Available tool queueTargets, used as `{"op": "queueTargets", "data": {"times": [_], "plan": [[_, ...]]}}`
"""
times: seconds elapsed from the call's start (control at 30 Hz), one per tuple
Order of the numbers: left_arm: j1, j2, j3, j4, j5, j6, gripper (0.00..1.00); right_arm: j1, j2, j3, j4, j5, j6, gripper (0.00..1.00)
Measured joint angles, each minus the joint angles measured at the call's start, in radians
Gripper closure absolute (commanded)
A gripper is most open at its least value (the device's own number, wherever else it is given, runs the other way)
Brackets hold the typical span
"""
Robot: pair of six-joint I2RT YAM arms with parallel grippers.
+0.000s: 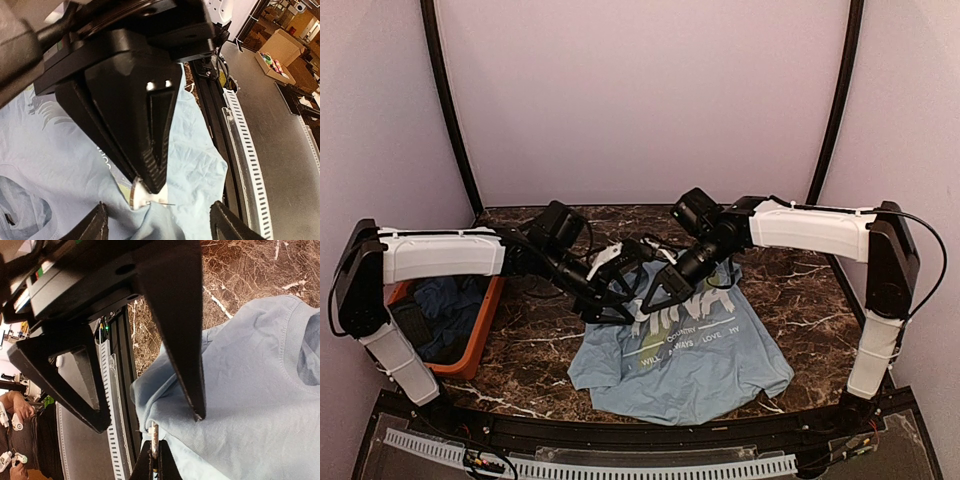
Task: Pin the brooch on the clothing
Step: Pin the brooch to the flattened clothing.
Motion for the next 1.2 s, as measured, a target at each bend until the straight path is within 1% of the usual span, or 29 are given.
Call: {"op": "queueTargets", "data": {"times": [0.1,0.37,0.57,0.87,1.2], "plan": [[0.000,0.017,0.000,0.001,-0.010,-0.014,0.39,0.006,0.000,0.000,-0.004,0.006,-0.004,1.00],[0.000,0.024,0.000,0.023,-0.023,-0.038,0.45,0.017,0.000,0.000,-0.013,0.014,-0.006,1.00],[0.000,0.024,0.000,0.035,-0.019,-0.045,0.46,0.018,0.000,0.000,-0.015,0.017,-0.006,1.00],[0.000,0.043,0.001,0.036,-0.015,-0.049,0.52,0.018,0.000,0.000,-0.017,0.022,-0.006,1.00],[0.000,0.045,0.010,0.037,-0.024,-0.052,0.56,0.018,0.000,0.001,-0.019,0.025,-0.005,1.00]]}}
